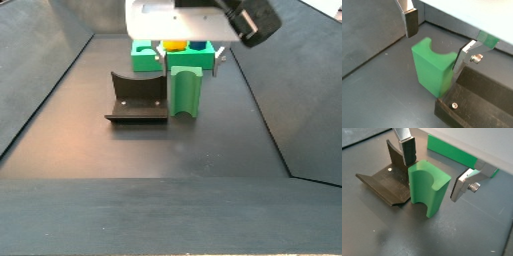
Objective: Pick up the arch object. Move up. Move to above the board. Insert the arch object.
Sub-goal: Pick up the arch object.
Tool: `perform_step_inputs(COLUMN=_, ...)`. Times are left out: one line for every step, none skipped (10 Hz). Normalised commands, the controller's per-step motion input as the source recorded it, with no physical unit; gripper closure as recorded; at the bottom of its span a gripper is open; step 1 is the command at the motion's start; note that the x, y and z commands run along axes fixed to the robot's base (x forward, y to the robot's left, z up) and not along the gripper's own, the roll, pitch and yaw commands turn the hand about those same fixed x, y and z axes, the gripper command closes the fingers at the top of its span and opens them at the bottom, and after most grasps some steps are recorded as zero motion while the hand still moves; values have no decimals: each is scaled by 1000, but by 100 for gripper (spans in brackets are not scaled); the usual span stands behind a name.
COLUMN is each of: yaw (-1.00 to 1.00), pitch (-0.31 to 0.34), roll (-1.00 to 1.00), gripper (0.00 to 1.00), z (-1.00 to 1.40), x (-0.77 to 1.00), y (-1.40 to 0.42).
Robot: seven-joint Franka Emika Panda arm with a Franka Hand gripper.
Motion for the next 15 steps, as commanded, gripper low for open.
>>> perform_step_inputs(yaw=0, pitch=0, roll=-90, gripper=0, z=-380, x=0, y=0)
perform_step_inputs(yaw=0, pitch=0, roll=-64, gripper=0, z=-431, x=0, y=0)
perform_step_inputs(yaw=0, pitch=3, roll=-7, gripper=0, z=-420, x=0, y=0)
perform_step_inputs(yaw=0, pitch=37, roll=0, gripper=0, z=-340, x=0, y=-20)
perform_step_inputs(yaw=0, pitch=47, roll=160, gripper=0, z=-200, x=0, y=-46)
perform_step_inputs(yaw=17, pitch=0, roll=469, gripper=0, z=0, x=0, y=-169)
perform_step_inputs(yaw=0, pitch=0, roll=497, gripper=0, z=0, x=-37, y=-177)
perform_step_inputs(yaw=0, pitch=0, roll=117, gripper=0, z=0, x=0, y=-34)
perform_step_inputs(yaw=0, pitch=0, roll=0, gripper=0, z=0, x=0, y=86)
perform_step_inputs(yaw=494, pitch=-131, roll=259, gripper=0, z=-49, x=0, y=0)
perform_step_inputs(yaw=551, pitch=-66, roll=74, gripper=0, z=-3, x=0, y=0)
perform_step_inputs(yaw=0, pitch=0, roll=0, gripper=0, z=0, x=0, y=0)
perform_step_inputs(yaw=0, pitch=0, roll=0, gripper=100, z=0, x=0, y=0)
perform_step_inputs(yaw=0, pitch=0, roll=0, gripper=100, z=0, x=0, y=0)
perform_step_inputs(yaw=0, pitch=0, roll=0, gripper=100, z=0, x=0, y=0)
